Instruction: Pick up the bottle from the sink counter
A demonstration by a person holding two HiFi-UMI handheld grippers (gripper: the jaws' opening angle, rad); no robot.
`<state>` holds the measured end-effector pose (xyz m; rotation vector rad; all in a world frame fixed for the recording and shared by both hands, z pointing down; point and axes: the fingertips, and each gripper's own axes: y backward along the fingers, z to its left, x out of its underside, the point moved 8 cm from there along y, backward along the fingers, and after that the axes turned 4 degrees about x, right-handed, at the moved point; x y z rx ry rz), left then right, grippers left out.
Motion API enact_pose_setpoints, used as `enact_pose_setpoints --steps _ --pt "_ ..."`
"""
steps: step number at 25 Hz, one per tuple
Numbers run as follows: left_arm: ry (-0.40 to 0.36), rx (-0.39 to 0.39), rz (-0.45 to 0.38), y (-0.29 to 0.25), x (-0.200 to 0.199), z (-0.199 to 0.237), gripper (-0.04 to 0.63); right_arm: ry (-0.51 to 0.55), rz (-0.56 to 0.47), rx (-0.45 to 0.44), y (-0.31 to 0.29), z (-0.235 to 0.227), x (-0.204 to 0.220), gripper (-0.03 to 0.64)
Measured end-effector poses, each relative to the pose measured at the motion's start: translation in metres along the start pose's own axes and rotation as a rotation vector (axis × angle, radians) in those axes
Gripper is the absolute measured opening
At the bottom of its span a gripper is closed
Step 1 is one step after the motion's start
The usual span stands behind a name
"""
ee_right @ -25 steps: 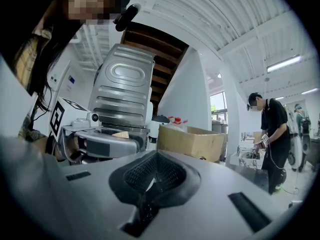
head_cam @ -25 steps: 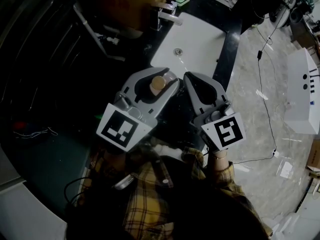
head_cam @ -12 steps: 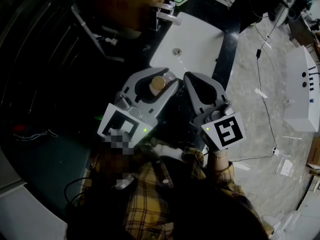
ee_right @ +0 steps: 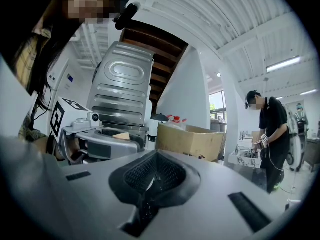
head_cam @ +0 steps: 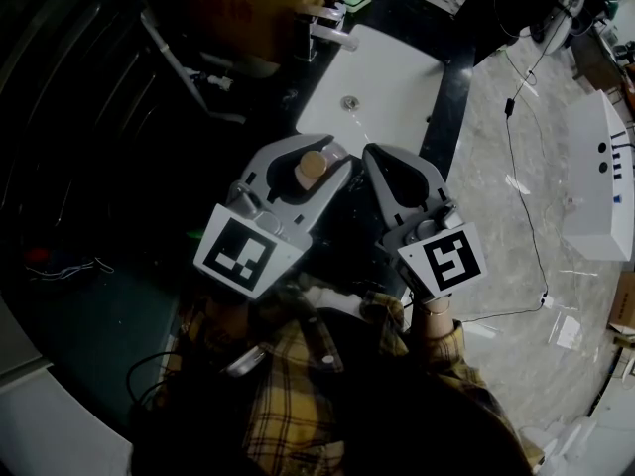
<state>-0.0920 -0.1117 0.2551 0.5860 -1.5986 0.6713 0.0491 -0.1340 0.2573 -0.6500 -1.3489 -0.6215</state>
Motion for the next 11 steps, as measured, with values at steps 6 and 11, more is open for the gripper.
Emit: enact_pose_setpoints --steps 6,11 --pt "-0.011 -0.002 0.005 -0.0011 -0.0018 -0.0009 0.117 0.001 0.004 -0.007 0.0002 0.0009 0.0003 0.015" --pt "-0.016 0.007 0.008 -0.0028 -0.0024 -0.0036 0.117 0.002 0.009 -0.008 0.0012 0.0012 0.0005 0.015"
